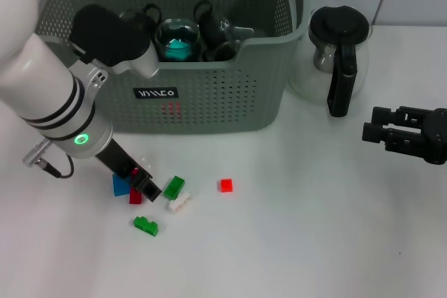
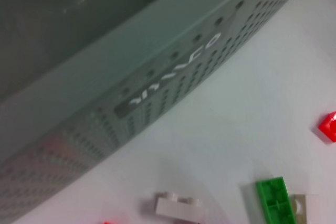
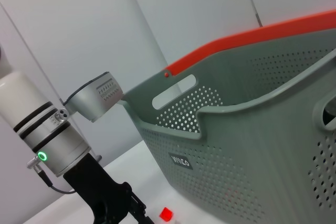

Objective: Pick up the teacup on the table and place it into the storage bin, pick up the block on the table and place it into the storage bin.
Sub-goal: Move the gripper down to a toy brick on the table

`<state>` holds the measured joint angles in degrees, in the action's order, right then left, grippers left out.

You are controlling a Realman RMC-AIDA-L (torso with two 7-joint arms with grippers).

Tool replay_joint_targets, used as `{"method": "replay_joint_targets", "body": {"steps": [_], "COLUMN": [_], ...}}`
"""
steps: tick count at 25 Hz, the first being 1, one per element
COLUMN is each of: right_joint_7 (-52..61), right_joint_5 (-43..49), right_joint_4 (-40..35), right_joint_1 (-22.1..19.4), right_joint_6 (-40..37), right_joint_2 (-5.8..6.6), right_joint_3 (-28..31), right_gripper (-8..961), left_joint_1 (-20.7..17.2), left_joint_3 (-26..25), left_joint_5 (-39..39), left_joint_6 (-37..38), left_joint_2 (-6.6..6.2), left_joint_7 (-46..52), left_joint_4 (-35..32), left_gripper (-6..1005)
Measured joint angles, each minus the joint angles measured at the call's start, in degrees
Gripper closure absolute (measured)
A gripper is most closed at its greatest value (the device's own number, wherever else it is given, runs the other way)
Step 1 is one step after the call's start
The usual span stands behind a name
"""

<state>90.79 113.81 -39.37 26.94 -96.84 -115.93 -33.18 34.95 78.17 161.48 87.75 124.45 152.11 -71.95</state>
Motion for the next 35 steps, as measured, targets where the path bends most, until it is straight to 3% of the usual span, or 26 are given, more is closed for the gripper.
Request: {"method": "replay_joint_targets", "body": {"steps": [10,17,35], "right_joint_7": [0.0,0.0,0.0], "right_joint_5": [0.0,0.0,0.0], "right_joint_4": [0.0,0.0,0.0], "right_joint_1": [0.0,0.1,0.2], "right_joint_6": [0.2,0.4,0.7], "right_joint_2": [0.03,0.09,0.1], "right_joint_3": [0.2,0.3,0.4], "right_gripper": [346,347,347], "left_joint_1": [1.2,1.4,1.1], "left_joint_3": [0.6,4.0,4.2], "left_joint_5": [0.1,-2.2,-0.7], "left_joint_6": [-0.6,-0.2,-3.5], "left_joint_2": [-0.03,0.01,-0.18], "left_joint_7": [0.1,-1.7,-3.9], "left_joint_4": [1.7,1.1,0.5], "left_gripper": [291,293,296]}}
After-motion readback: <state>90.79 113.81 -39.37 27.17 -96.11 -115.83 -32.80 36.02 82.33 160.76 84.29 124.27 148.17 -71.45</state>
